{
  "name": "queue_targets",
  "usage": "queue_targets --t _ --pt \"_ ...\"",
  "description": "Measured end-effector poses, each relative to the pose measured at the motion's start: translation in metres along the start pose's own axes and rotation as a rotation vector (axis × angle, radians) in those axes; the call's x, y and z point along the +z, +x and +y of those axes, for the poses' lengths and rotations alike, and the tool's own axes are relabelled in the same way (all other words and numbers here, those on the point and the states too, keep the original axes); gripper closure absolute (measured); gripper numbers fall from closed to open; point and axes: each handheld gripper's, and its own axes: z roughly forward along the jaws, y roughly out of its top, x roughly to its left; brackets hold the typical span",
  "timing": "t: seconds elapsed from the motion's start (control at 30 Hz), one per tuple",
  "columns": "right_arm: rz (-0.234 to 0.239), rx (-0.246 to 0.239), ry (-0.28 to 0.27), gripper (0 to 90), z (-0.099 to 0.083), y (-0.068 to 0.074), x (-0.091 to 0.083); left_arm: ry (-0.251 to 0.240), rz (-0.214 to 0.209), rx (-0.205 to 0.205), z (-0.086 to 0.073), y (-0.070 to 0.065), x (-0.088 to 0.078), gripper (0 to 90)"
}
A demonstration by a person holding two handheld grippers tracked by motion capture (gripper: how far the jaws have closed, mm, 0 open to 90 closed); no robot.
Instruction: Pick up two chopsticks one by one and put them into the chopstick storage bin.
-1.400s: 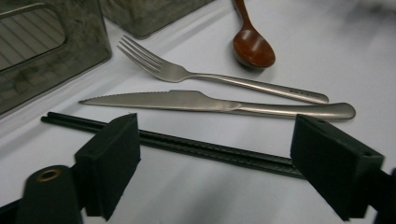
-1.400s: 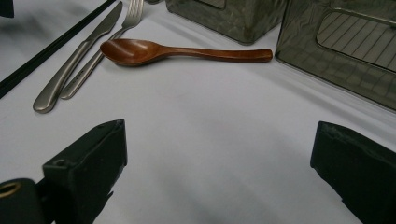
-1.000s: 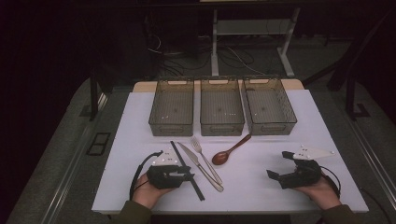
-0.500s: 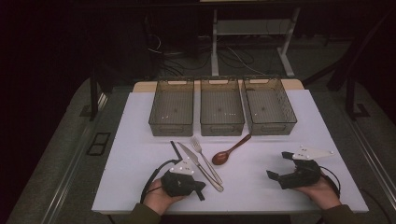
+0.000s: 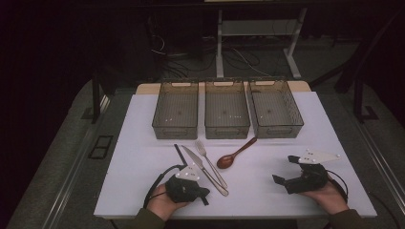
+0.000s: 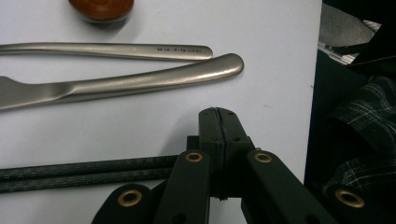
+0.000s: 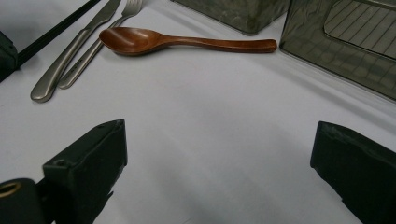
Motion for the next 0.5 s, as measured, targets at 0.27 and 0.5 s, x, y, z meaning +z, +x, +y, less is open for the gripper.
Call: queue_targets --t 0.27,0.5 --pt "-0.001 0.002 -0.001 3.3 -0.001 -0.001 0.000 0.010 0.019 -0.013 -0.011 0.002 -0.013 88.8" --pt "-0.001 0.003 -0.001 3.3 -0.001 0.000 0.000 0.022 0.045 -0.023 -0.018 0.001 -0.022 88.8"
